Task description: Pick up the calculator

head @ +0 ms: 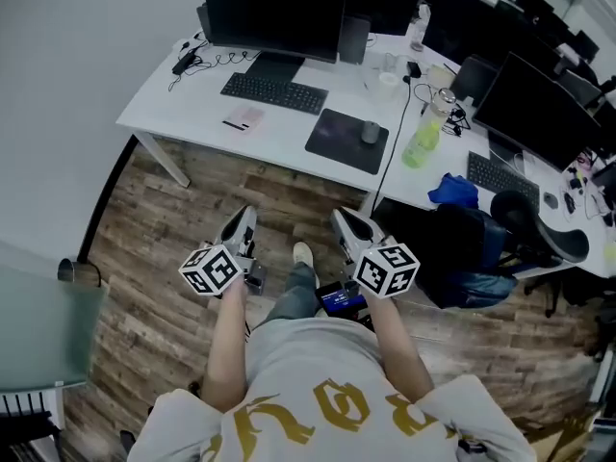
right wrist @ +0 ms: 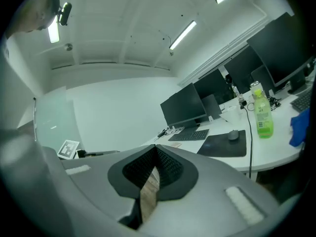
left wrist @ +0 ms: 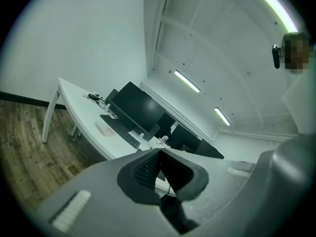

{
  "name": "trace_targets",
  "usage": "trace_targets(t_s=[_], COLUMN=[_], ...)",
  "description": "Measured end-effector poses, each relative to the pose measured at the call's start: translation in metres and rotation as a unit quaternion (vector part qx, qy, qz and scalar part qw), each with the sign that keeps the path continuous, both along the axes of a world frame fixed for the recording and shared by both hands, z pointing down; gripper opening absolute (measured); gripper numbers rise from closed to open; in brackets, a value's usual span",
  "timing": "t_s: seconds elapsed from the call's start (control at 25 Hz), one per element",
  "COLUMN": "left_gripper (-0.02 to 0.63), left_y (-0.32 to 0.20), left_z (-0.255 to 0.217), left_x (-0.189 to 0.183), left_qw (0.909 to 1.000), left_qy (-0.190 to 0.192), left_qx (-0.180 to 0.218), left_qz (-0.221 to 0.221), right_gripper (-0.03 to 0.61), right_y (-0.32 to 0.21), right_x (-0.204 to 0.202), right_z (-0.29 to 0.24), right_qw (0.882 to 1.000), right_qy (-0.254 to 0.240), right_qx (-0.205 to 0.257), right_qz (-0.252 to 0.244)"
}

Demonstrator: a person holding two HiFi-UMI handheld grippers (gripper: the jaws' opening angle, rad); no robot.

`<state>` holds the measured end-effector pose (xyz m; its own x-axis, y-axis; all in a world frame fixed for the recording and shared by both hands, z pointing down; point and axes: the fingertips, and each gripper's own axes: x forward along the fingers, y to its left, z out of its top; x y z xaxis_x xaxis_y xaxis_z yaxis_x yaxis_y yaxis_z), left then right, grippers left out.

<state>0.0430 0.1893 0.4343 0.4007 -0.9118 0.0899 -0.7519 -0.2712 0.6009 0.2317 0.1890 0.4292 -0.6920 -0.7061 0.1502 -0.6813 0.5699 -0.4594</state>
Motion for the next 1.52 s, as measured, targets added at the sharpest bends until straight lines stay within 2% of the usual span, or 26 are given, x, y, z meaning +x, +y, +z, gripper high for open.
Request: trace_targets(t_s=[0.04,0.12,0.16,0.28,0.4,0.56,0.68,1.04,1.52], left_gripper=[0.002,0.097,0.112,0.112,0.112,0.112,0.112,0.112,0.134], left_y=[0.001,-0.001,-0.003,-0.012,-0.03,-0.066,-0.1,-0.198,-0.27], left_z=[0.0,0.001,0.002,0.01,0.017,0.033,0.047,0.079,0.125], left_x=[-0.005,-0.016,-0.022,-0.034,-0.048,-0.076,-0.101,-0.163,-0.194], left_qw=[1.0,0.9996,0.9993,0.9975,0.9966,0.9959,0.9937,0.9899,0.9777], left_qy=[-0.002,0.004,0.011,0.044,0.046,0.048,0.068,0.081,0.135], left_qx=[0.001,0.0,-0.004,-0.015,-0.019,-0.03,-0.048,-0.099,-0.158], left_qz=[-0.009,-0.028,-0.036,-0.053,-0.066,-0.07,-0.076,-0.061,-0.029], right_gripper=[0.025,0.039,0.088,0.125,0.153,0.153,0.151,0.137,0.138], right_y=[0.0,-0.001,-0.002,-0.011,-0.032,-0.071,-0.104,-0.192,-0.252], right_x=[-0.002,-0.008,-0.011,-0.016,-0.019,-0.039,-0.066,-0.133,-0.165], right_z=[-0.001,-0.002,-0.001,0.001,0.009,0.023,0.029,0.049,0.06], right_qw=[1.0,0.999,0.998,0.996,0.996,0.996,0.995,0.992,0.984], right_qy=[0.01,0.036,0.049,0.076,0.085,0.092,0.1,0.126,0.171], right_qx=[0.009,0.026,0.031,0.033,0.024,0.012,0.005,-0.023,-0.029], right_qz=[-0.002,-0.013,-0.018,-0.021,-0.014,-0.005,-0.012,-0.002,0.037])
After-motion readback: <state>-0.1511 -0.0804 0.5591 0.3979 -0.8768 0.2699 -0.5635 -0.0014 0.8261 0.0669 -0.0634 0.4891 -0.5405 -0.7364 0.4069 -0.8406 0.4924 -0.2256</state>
